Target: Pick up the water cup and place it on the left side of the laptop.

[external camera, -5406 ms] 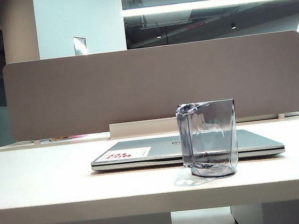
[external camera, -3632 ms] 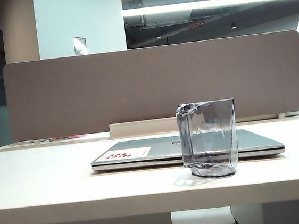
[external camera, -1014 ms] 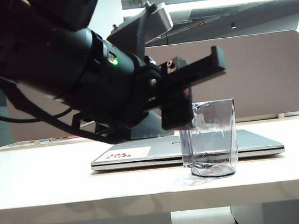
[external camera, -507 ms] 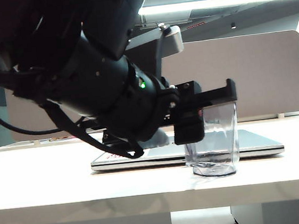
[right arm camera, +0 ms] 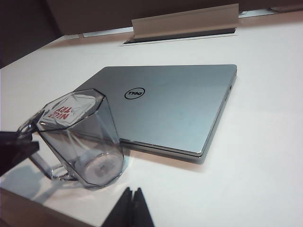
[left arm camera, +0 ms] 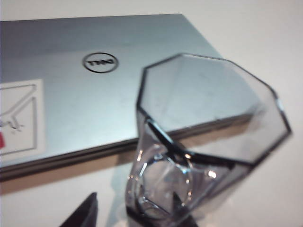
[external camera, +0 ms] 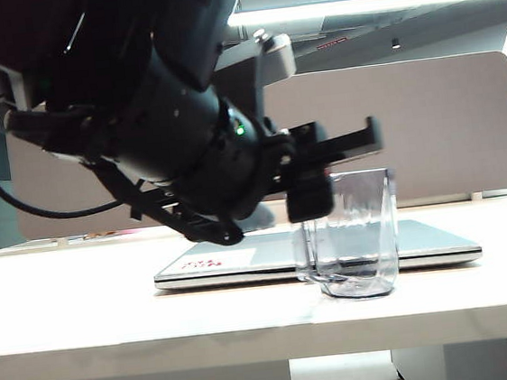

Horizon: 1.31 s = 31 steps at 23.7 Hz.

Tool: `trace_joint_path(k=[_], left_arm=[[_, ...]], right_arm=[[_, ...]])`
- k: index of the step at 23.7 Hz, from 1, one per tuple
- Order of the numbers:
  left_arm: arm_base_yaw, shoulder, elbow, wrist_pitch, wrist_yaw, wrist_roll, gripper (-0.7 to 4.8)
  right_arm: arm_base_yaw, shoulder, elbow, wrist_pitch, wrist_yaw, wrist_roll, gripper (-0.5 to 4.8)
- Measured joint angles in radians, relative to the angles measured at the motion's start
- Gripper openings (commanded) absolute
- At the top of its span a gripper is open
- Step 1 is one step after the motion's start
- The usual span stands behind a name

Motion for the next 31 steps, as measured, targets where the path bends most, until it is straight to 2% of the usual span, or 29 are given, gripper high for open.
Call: trace_joint_path(k=[8,11,21,27,28,29,31], left_arm=[[0.079,0.001,0.0,-0.002,-0.005,0.001,1.83],[0.08,0.001,0.0,-0.002,-0.005,0.001,1.69],[0.08,0.074,0.001,0.095,-0.012,-0.023,1.69],[0.097,0.114,0.016,0.109,-0.013,-0.023,1.68],[0.103,0.119,0.016,0.109,-0.012,-0.023,1.56],[0.108,0.121,0.016,0.109,-0.011,-0.022,1.16],[0.126,0.12,0.016,0.117,-0.007,-0.023,1.11]], right_arm=[[0.0,0.0,0.0,0.0,0.0,0.0,-0.06],[0.0,0.0,0.0,0.0,0.0,0.0,-0.05],[0.0,0.0,0.0,0.0,0.0,0.0,-0.05],[0.0,0.0,0.0,0.0,0.0,0.0,-0.05],[0.0,0.0,0.0,0.0,0.0,0.0,-0.05],[0.0,0.0,0.0,0.0,0.0,0.0,-0.06],[0.0,0.0,0.0,0.0,0.0,0.0,-0.06]])
